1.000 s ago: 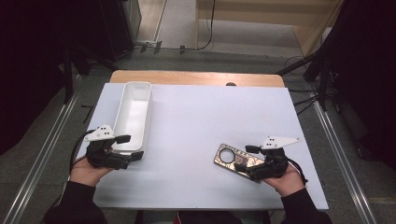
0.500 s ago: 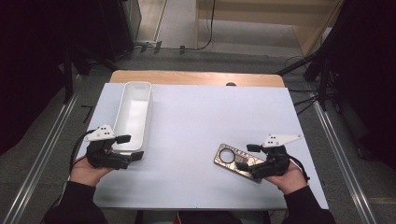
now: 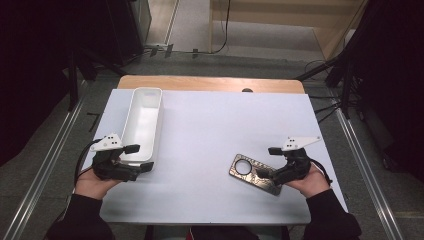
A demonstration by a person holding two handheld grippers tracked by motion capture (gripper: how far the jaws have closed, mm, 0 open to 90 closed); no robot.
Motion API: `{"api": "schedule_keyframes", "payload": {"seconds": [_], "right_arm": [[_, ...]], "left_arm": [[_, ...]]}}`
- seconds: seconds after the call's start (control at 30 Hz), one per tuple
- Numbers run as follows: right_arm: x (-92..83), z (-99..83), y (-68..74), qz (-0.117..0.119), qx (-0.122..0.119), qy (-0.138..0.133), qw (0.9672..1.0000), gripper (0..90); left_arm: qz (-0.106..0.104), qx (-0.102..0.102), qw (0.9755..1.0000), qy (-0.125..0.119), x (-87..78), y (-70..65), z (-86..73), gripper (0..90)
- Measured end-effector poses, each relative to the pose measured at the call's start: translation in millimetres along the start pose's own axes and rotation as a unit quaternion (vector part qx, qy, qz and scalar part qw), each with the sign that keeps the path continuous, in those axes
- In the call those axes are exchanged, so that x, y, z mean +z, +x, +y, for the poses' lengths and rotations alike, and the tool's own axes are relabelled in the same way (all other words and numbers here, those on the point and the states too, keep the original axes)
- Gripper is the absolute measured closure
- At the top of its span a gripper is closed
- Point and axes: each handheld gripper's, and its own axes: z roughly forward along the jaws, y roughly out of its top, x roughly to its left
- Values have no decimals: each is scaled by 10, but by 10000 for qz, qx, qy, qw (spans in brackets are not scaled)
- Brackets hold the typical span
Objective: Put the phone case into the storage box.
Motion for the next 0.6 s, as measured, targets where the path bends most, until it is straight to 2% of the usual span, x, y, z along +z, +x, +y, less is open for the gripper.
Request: {"api": "schedule_keyframes", "payload": {"seconds": [0.23, 0.5, 0.6], "right_arm": [[92, -33, -56, 39, -237, 133, 9996, 8], [149, -79, -106, 61, -294, 240, 9993, 8], [177, -97, -100, -37, -344, 318, 9989, 0]], "left_arm": [[-3, 16, 10000, 17, 3, -3, 4, 154], [4, -9, 10000, 1, -3, 2, 2, 153], [4, -11, 10000, -1, -3, 1, 2, 154]]}}
